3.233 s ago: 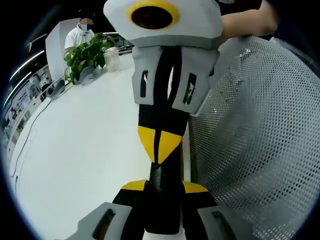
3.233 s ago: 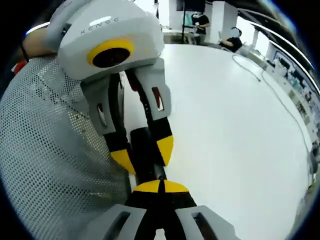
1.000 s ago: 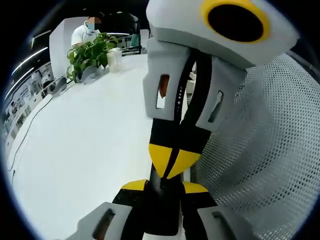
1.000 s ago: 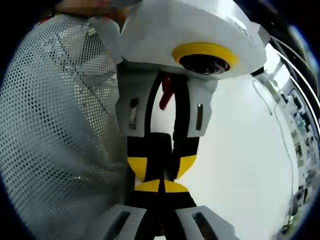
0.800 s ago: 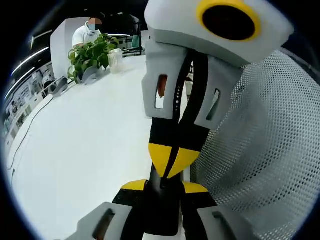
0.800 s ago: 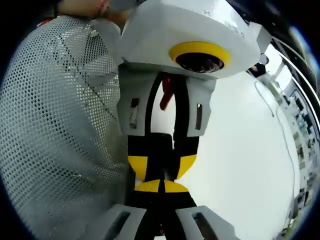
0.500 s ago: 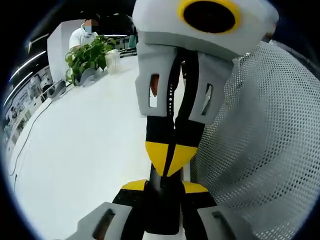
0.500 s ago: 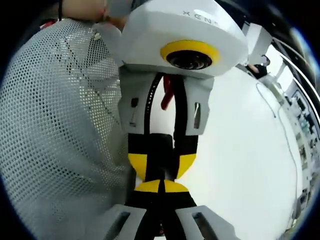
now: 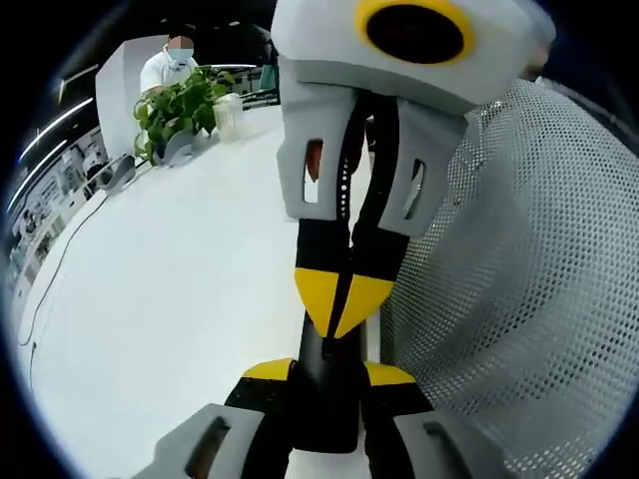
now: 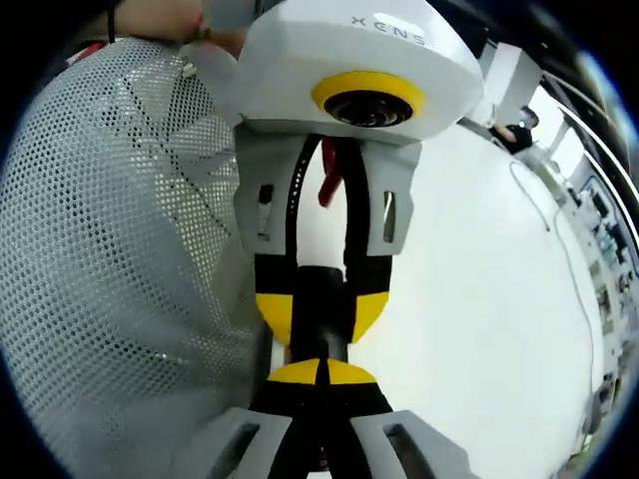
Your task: Press the specified remote control buttons in sequence, fully releasing each button before pressing the next.
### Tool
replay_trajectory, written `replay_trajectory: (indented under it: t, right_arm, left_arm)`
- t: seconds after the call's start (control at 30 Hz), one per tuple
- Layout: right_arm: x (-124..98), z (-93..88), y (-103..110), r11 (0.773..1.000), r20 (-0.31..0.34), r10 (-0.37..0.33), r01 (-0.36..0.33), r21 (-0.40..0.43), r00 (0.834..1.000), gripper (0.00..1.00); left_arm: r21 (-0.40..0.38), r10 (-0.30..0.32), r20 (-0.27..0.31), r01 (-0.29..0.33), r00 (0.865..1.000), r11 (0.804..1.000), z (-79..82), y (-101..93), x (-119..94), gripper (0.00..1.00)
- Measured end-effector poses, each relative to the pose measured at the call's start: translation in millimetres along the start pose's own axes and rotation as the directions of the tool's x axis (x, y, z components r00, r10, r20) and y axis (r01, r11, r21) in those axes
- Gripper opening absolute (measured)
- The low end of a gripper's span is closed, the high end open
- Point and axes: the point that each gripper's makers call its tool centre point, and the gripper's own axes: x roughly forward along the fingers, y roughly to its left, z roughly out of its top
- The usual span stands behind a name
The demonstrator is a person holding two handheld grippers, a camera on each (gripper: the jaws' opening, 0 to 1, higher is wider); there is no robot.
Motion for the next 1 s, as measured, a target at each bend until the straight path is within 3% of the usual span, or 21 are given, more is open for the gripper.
replay_trajectory:
  t: [0.5, 0.6, 1.0]
  right_arm:
    - [2.1, 2.8, -0.7, 0.999, -0.008, -0.01, 0.01, -0.033, 1.0, 0.0]
    - [2.9, 3.4, -0.6, 0.993, -0.03, -0.034, 0.031, -0.117, 0.999, 0.0]
    - [1.4, 3.0, -2.6, 1.0, 0.033, -0.009, 0.009, 0.004, 0.999, 0.0]
  left_arm:
    - [-0.009, -0.001, -0.001, 0.001, 1.0, 1.0, -0.3, 0.4, -1.2, 0.25]
    - [-0.008, -0.002, -0.002, 0.002, 1.0, 1.0, -0.3, 0.3, -1.6, 0.25]
    - [-0.009, 0.0, -0.003, 0.0, 1.0, 1.0, -0.4, 1.1, -1.0, 0.25]
